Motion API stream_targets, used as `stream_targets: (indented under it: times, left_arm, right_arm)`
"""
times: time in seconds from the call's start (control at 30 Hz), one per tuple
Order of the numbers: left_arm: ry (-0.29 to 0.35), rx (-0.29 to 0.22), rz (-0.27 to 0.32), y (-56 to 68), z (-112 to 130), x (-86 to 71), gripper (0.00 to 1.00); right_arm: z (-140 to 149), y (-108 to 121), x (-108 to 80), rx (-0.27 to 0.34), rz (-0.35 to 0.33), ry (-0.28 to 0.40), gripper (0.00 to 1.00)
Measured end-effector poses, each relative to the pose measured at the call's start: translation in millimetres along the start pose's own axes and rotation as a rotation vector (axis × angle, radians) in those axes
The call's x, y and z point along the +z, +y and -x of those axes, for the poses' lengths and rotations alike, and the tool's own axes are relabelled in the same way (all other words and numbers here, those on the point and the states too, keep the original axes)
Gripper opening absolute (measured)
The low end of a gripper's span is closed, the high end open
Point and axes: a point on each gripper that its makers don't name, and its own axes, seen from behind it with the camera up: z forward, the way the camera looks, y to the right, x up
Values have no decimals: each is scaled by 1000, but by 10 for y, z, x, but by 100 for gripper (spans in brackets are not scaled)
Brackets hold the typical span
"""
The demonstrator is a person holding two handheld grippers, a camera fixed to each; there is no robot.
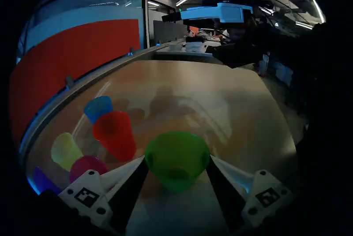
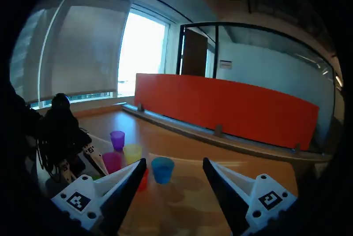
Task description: Pour water
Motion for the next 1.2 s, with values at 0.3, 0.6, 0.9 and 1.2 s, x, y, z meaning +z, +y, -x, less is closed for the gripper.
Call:
stream_targets:
  times: [0.3,0.6,0.9,1.2]
  left_arm:
    - [47,-22,-29,-16,-137,-165,87]
    - [112,-34,-67,-26,-320,-337,87]
    - [202,-34,-104,-74,-605,-558,87]
    - [275,-16,-172,-200,-858,-840,87]
  right_arm:
    - [-39,2,4,-7,2,0,99]
    - [-82,-3,29,-16,2,1,99]
    - [-105,1,60,-24,3,-4,99]
    - [-96,40,108,-28,6,-11,99]
